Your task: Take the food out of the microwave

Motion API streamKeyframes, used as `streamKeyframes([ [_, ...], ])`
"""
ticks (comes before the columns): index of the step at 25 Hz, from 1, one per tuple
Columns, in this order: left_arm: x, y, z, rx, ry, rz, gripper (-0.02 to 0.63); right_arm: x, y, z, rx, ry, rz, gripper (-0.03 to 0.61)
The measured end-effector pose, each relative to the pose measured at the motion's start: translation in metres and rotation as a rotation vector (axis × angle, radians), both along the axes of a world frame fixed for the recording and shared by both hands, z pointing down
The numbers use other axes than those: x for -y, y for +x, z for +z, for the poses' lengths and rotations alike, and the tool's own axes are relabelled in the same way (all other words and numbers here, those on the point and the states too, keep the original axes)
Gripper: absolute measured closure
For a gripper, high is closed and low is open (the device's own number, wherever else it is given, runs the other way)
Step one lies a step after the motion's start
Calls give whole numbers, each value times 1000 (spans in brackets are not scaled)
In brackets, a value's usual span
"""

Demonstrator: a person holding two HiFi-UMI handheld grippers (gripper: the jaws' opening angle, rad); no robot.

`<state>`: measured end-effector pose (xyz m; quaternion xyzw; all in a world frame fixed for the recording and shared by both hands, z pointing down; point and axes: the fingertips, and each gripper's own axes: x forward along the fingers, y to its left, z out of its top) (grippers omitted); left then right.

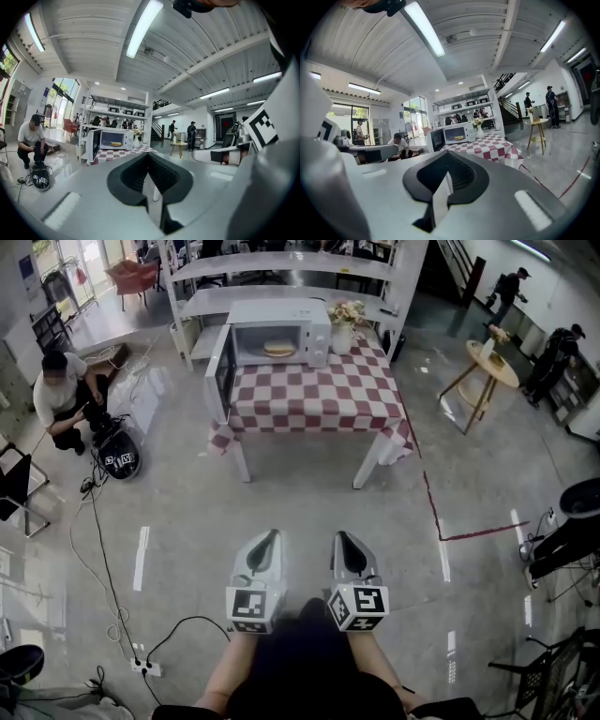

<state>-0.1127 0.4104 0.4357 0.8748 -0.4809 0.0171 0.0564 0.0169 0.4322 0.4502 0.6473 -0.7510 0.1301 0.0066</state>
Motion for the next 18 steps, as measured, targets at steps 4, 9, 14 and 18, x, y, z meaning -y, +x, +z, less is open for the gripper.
streamKeyframes([
  [4,5,-1,2,5,-4,9,603,7,-4,2,2,-3,0,578],
  [9,19,-5,5,3,-13,2,603,30,-9,2,-3,0,-15,577],
  [14,50,-5,7,-11,-21,-23,603,64,-13,3,-12,-3,-56,577],
  [18,81,-1,8,-6,-18,-36,603,96,-6,3,-15,2,-60,577],
])
